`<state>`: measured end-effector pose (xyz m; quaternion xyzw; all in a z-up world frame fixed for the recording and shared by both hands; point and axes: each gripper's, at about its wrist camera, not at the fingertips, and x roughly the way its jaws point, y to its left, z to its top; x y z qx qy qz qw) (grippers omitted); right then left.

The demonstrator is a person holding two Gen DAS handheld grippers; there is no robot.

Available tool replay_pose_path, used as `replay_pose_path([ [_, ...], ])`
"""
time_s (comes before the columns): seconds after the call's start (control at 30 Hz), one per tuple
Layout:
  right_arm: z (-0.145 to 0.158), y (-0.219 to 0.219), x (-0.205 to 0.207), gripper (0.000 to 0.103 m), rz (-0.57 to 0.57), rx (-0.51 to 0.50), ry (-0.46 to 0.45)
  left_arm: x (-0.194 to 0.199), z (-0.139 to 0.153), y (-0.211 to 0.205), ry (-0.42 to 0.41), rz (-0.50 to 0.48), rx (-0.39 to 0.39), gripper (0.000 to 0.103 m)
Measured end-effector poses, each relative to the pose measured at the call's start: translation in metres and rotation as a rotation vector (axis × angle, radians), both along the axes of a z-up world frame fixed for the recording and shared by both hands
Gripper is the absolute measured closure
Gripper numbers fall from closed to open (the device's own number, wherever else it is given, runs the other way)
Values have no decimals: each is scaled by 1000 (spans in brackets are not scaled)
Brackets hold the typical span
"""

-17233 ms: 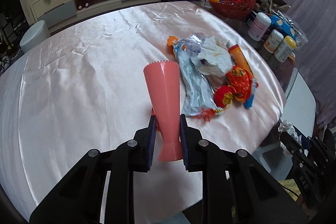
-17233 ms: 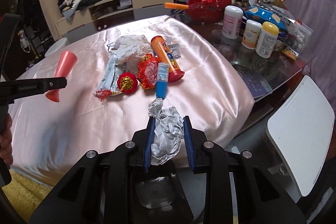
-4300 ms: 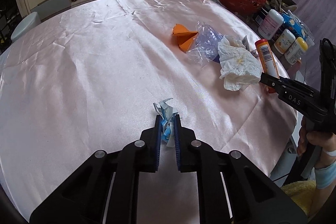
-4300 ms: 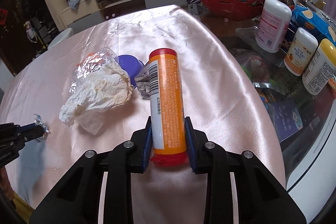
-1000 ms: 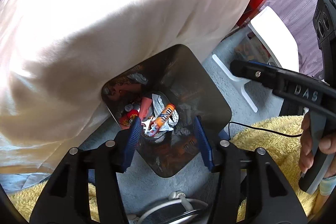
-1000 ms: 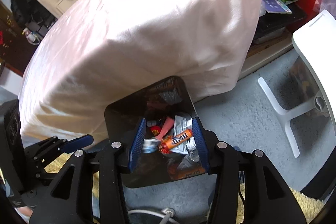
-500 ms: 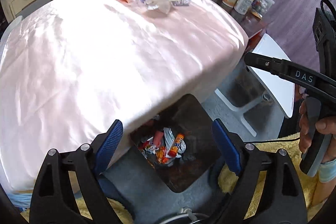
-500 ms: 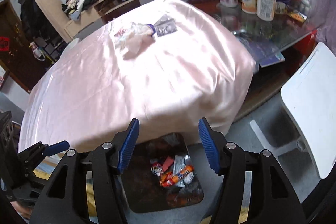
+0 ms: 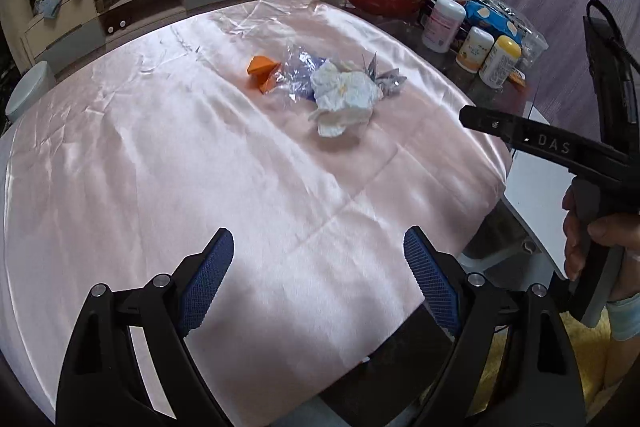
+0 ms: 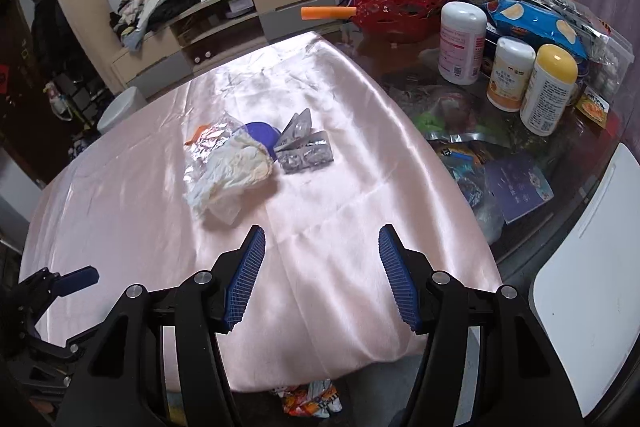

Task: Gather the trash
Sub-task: 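Move both open tools back over the table toward the remaining trash, then grasp the white tissue with the left tool while the right tool grasps the silver blister pack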

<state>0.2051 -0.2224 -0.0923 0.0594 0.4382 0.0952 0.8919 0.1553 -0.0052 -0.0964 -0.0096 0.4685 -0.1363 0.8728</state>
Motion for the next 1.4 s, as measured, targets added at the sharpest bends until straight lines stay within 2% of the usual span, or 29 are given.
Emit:
replay_pose_path([
  [0.23,-10,1,49,43,-37,53,19,55,2,-21,-14,-14,3,29],
  [0.4,-7,11,71,43,-26,53,1,79,-2,-41,-21,-58,-9,29],
  [0.53,-9,16,84,43,-23,52,4,92,-11,-54,-17,-87,-4,36],
  [0.57,-10,17,87,43,-25,54,7,95,-13,-56,-13,-90,-4,41],
  [0.63,-14,17,91,43,-28,63,16,101,-19,-58,5,-97,-11,55],
  [0.7,-18,20,97,43,-26,74,28,104,-24,-58,26,-104,-22,83],
  [0.77,-21,23,101,43,-16,77,35,103,-27,-55,34,-107,-28,94],
  [0.87,-28,30,107,43,-6,70,47,100,-26,-47,28,-99,-36,98],
  [1.13,-43,41,117,43,6,22,59,88,-21,-21,21,-73,-38,99],
  [1.17,-43,43,117,44,9,9,53,87,-22,-20,21,-72,-36,99],
  [1.2,-43,44,116,50,7,-6,48,87,-22,-19,21,-72,-34,99],
  [1.4,-40,42,106,51,14,-35,38,80,-14,-15,8,-66,-27,99],
])
